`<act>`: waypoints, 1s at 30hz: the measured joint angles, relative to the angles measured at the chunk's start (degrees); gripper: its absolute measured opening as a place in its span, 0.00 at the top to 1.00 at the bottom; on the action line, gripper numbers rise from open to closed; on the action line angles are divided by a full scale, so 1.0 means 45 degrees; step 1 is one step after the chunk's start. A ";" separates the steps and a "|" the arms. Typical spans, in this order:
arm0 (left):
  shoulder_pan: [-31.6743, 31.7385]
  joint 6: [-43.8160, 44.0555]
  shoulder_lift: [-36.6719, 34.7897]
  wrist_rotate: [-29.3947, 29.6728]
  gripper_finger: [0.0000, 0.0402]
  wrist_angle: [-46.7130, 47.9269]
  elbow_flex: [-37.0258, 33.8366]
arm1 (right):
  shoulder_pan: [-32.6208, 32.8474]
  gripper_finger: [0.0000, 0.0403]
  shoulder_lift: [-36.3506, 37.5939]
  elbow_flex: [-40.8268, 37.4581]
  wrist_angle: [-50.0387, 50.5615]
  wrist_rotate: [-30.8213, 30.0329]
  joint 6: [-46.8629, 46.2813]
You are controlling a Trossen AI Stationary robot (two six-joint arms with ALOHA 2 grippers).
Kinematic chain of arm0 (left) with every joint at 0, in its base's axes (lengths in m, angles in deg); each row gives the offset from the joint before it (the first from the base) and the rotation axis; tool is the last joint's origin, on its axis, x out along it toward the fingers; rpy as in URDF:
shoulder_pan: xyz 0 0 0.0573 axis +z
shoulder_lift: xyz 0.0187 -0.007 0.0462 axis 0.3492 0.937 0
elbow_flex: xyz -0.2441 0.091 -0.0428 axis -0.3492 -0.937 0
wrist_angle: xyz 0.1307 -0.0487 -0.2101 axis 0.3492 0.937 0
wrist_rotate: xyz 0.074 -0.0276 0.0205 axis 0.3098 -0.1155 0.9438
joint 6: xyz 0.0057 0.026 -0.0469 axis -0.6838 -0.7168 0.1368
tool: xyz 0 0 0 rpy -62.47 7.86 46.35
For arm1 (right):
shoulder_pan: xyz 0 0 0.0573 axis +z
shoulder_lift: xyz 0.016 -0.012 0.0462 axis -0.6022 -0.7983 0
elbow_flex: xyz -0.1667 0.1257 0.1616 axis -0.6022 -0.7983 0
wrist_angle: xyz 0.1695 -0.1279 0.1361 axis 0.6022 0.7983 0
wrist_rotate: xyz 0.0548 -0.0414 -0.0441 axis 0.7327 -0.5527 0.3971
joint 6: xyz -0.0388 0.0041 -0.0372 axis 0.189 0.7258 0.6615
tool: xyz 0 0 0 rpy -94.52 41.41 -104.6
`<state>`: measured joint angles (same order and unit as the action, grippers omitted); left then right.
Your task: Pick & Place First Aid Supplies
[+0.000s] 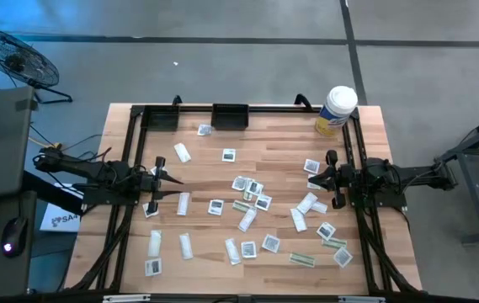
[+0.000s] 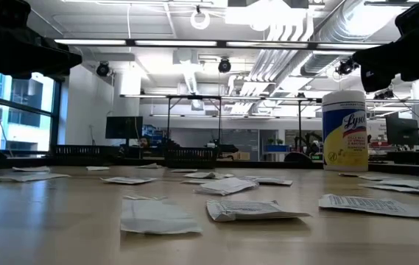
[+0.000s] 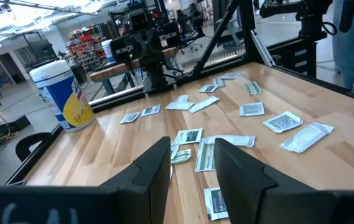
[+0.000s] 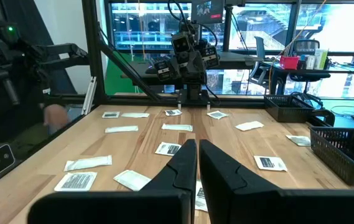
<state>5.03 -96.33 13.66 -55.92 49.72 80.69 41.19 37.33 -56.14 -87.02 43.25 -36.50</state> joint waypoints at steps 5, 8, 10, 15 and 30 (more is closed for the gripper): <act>0.0002 0.0000 0.0002 0.0000 0.70 -0.0001 -0.0005 | 0.0000 0.97 -0.0001 -0.0001 0.0000 0.0002 -0.0001; 0.0000 0.0000 0.0000 0.0000 0.70 0.0000 -0.0003 | 0.0003 0.97 0.0001 -0.0001 0.0002 0.0001 0.0002; -0.0003 0.0000 0.0002 0.0000 0.70 -0.0002 0.0000 | 0.0000 0.97 -0.0004 -0.0005 0.0000 -0.0001 0.0004; 0.0000 0.0000 0.0002 0.0000 0.70 0.0002 -0.0005 | 0.0000 0.97 0.0001 -0.0005 0.0003 0.0002 0.0001; 0.0001 0.0000 0.0001 0.0000 0.70 -0.0002 -0.0001 | -0.0002 0.97 -0.0001 -0.0003 -0.0027 -0.0373 0.0331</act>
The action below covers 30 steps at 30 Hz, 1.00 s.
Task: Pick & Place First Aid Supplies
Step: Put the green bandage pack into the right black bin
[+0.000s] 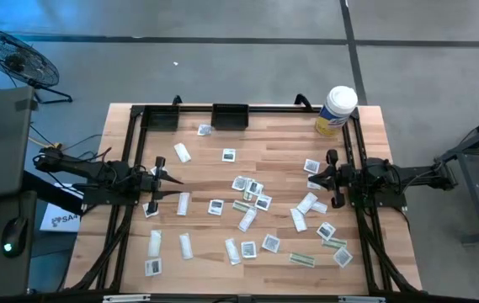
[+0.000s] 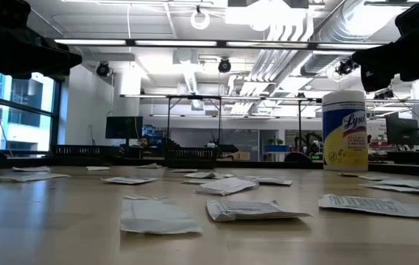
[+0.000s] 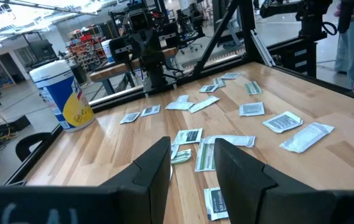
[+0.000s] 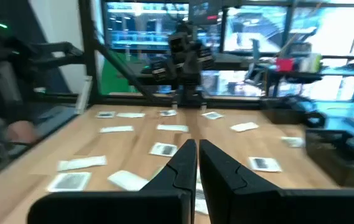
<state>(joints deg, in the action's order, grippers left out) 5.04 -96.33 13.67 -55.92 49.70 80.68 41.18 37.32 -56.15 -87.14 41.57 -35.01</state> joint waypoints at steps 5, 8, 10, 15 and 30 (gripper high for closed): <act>0.0001 0.0000 -0.0004 0.0000 0.70 0.0000 0.0001 | -0.0003 0.97 -0.0002 -0.0002 -0.0304 -0.0514 0.0200; 0.0001 0.0000 0.0001 0.0000 0.70 0.0000 0.0000 | -0.0003 0.97 0.0002 0.0003 -0.0994 -0.0505 -0.0304; -0.0004 0.0000 -0.0004 0.0000 0.70 0.0000 0.0001 | -0.0003 0.97 -0.0003 0.0003 -0.1356 -0.0502 -0.0142; -0.0003 0.0000 -0.0004 0.0000 0.70 0.0005 0.0001 | -0.0003 0.97 0.0001 -0.0002 -0.2874 -0.1775 0.0944; -0.0003 0.0000 -0.0004 0.0000 0.70 0.0005 -0.0004 | 0.0649 1.00 -0.3546 0.0231 -0.3729 -0.4377 -0.2825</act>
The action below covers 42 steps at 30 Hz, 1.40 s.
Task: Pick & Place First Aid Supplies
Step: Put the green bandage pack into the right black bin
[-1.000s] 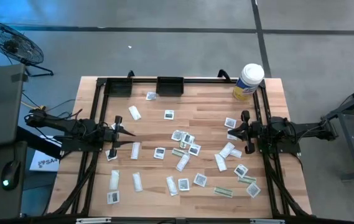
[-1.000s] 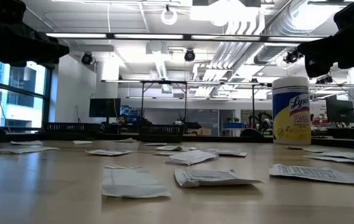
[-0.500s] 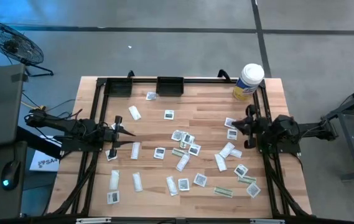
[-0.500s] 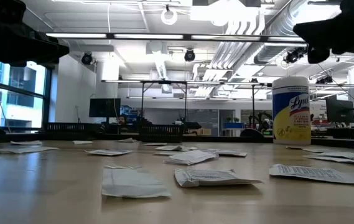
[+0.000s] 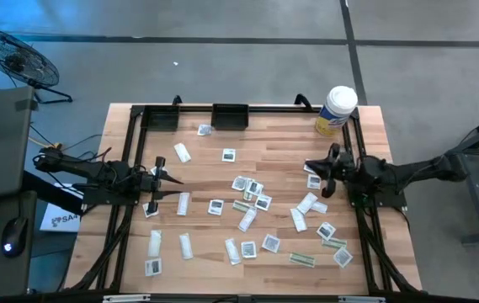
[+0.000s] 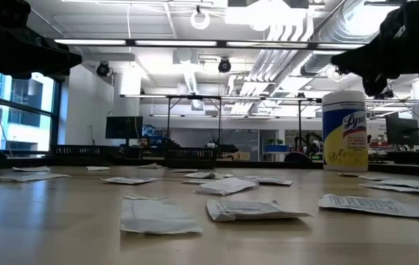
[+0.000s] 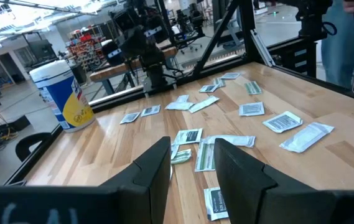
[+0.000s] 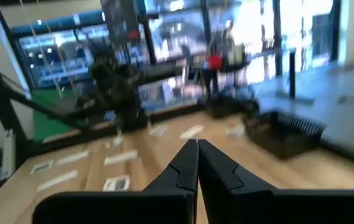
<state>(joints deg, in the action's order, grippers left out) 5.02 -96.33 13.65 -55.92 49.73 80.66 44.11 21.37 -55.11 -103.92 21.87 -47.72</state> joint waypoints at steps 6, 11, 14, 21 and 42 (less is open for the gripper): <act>0.0003 0.0000 0.0000 0.0000 0.70 -0.0001 0.0005 | 0.0836 1.00 -0.2926 0.0986 -0.0406 -0.0686 -0.1666; 0.0000 0.0000 0.0000 0.0000 0.70 0.0000 0.0000 | 0.1678 1.00 -0.5375 0.2712 0.0863 -0.1428 -0.2741; 0.0002 0.0000 0.0000 0.0000 0.70 0.0000 0.0000 | 0.2414 1.00 -0.6940 0.4177 0.2565 -0.1807 -0.3541; 0.0003 0.0000 0.0000 0.0000 0.70 0.0000 0.0005 | 0.4270 1.00 -1.0734 0.7986 0.7277 -0.2207 -0.6382; 0.0001 0.0000 0.0000 0.0000 0.70 -0.0004 0.0004 | 0.5645 0.79 -1.6390 1.1274 1.1932 0.3278 -0.7359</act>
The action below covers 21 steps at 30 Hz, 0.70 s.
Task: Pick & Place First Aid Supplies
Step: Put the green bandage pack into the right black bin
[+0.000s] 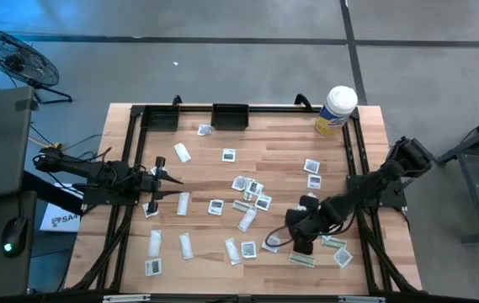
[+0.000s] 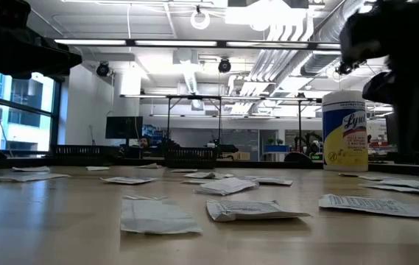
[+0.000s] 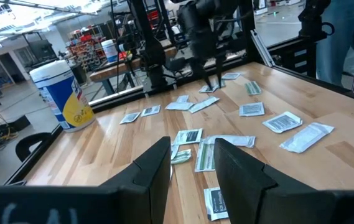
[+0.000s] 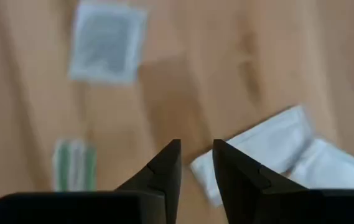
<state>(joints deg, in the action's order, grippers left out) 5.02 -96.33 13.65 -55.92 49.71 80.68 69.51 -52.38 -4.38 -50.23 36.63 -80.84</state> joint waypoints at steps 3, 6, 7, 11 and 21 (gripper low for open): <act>0.0004 0.0000 0.0000 0.0000 0.70 0.0000 -0.0004 | 0.0194 0.79 -0.0011 -0.0097 -0.0109 0.0323 0.0585; 0.0002 0.0000 0.0002 0.0000 0.70 0.0003 0.0000 | 0.0424 0.79 -0.0011 -0.0392 -0.0313 0.0310 0.0616; 0.0004 0.0000 0.0000 0.0000 0.70 0.0002 0.0000 | 0.0503 0.79 -0.0023 -0.0513 -0.0507 0.0280 0.0624; 0.0004 0.0000 0.0000 0.0000 0.70 -0.0001 -0.0004 | 0.0793 0.79 -0.0323 -0.0833 -0.1051 0.0282 0.0739; 0.0003 0.0000 0.0002 0.0000 0.70 0.0002 -0.0001 | 0.0779 0.79 -0.1036 -0.0840 -0.1261 -0.0334 0.1863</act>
<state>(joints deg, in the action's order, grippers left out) 5.04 -96.33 13.66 -55.92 49.72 80.68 73.02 -57.05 -8.16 -55.90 35.12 -72.46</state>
